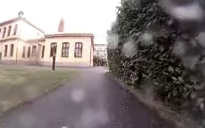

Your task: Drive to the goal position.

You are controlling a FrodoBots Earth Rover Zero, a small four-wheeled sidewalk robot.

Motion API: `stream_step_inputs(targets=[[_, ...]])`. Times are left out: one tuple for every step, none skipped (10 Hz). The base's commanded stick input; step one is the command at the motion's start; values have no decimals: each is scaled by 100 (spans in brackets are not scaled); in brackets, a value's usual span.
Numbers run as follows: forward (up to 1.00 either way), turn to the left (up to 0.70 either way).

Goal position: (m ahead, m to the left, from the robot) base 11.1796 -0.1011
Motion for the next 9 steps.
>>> stream_step_inputs(targets=[[85, 0], [85, 0], [85, 0], [85, 0], [85, 0], [85, 0], [85, 0], [85, 0], [85, 0]])
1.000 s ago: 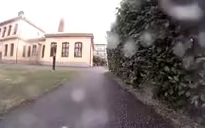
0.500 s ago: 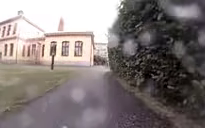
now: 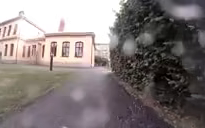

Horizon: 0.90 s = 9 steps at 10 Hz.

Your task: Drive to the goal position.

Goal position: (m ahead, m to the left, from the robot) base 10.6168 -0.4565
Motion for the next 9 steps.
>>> stream_step_inputs(targets=[[85, 0], [85, 0], [85, 0], [85, 0], [85, 0], [85, 0], [85, 0], [85, 0], [85, 0]])
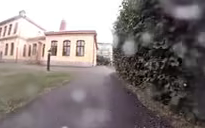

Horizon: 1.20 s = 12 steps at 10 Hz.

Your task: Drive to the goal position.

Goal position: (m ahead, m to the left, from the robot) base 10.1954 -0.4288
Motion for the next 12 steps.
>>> stream_step_inputs(targets=[[85, 0], [85, 0], [85, 0], [85, 0], [85, 0], [85, 0], [85, 0], [85, 0], [85, 0], [85, 0], [85, 0], [85, 0]])
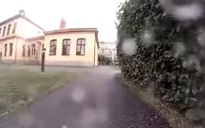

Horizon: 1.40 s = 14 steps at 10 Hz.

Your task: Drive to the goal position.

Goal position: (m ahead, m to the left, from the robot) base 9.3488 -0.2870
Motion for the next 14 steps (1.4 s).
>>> stream_step_inputs(targets=[[85, 0], [85, 0], [85, 0], [85, 0], [85, -34], [85, -34], [85, -34], [85, -26], [85, -11], [85, 0], [85, 0], [85, 0], [85, 0], [85, 0]])
